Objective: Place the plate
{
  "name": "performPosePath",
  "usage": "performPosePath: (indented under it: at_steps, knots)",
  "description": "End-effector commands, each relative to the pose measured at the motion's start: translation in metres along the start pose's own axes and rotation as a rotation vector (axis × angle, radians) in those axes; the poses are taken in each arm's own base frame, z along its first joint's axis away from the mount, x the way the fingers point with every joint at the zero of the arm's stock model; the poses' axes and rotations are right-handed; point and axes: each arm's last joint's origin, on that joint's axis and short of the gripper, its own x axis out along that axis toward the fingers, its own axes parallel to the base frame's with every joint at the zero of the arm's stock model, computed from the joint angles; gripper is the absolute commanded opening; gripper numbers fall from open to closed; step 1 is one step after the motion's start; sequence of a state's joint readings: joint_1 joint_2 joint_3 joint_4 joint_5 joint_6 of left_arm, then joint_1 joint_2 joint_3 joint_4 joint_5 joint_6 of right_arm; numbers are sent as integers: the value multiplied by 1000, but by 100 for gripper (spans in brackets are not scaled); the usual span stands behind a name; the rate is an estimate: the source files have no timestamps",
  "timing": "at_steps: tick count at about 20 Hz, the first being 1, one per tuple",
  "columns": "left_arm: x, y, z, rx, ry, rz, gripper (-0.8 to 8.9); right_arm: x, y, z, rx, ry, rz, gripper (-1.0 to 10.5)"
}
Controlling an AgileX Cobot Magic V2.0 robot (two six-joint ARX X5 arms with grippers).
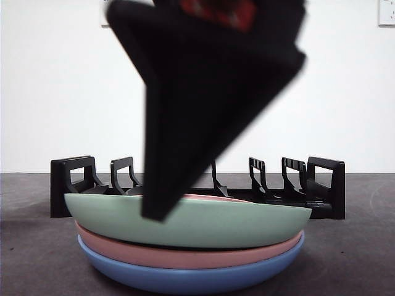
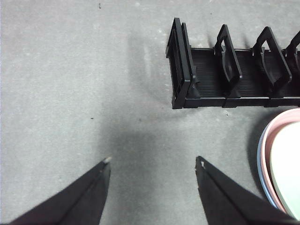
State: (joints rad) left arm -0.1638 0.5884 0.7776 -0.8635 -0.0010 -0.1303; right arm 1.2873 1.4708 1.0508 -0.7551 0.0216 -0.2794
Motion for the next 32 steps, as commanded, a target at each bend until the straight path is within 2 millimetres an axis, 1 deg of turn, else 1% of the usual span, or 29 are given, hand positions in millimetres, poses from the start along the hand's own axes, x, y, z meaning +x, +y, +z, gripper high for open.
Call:
performPosePath:
  at_steps: [1, 3, 5, 6, 8, 9, 10, 11, 12, 15, 17, 19, 22, 25, 26, 27, 28, 32]
  knots:
    - [-3, -1, 5, 6, -24, 0, 290, -11, 0, 12, 27, -40, -1, 287]
    - [-3, -1, 5, 6, -23, -1, 290, -27, -1, 16, 37, -99, -20, 286]
    - [-3, -1, 5, 6, -22, -11, 290, -43, -9, 12, 75, -141, -97, 286]
    - [-3, -1, 5, 6, -23, -28, 290, -50, -17, 7, 106, -147, -146, 286]
    - [-3, -3, 6, 7, -26, -68, 290, -63, -41, -9, 201, -162, -218, 286]
    - [-2, -3, 6, 7, -27, -69, 290, -69, -55, -19, 261, -171, -252, 286]
    - [-1, -3, 7, 7, -19, -68, 290, -77, -72, -34, 339, -186, -289, 286]
    - [1, -3, 7, 7, -12, -67, 290, -82, -82, -45, 391, -203, -310, 286]
    - [3, -3, 8, 6, 0, -66, 290, -90, -96, -62, 465, -232, -342, 286]
    - [13, -4, 11, 5, 33, -75, 290, -115, -124, -101, 635, -302, -429, 286]
    - [22, -6, 17, -2, 34, -107, 290, -130, -138, -125, 746, -345, -496, 286]
    - [31, -7, 24, -27, 16, -141, 290, -141, -150, -148, 877, -398, -525, 286]
    - [39, -9, 34, -41, -41, -173, 290, -149, -158, -168, 1034, -457, -530, 286]
    - [38, -10, 37, -49, -75, -179, 289, -147, -155, -176, 1098, -411, -500, 283]
    - [37, -10, 37, -48, -78, -180, 249, -147, -155, -176, 1098, -412, -501, 213]
    - [37, -10, 37, -47, -80, -181, -9, -148, -156, -175, 1091, -418, -506, -7]
    - [36, -10, 37, -47, -87, -182, 13, -149, -157, -175, 1088, -428, -516, 20]
    - [35, -10, 39, -46, -111, -185, 8, -150, -157, -173, 1071, -460, -494, 21]
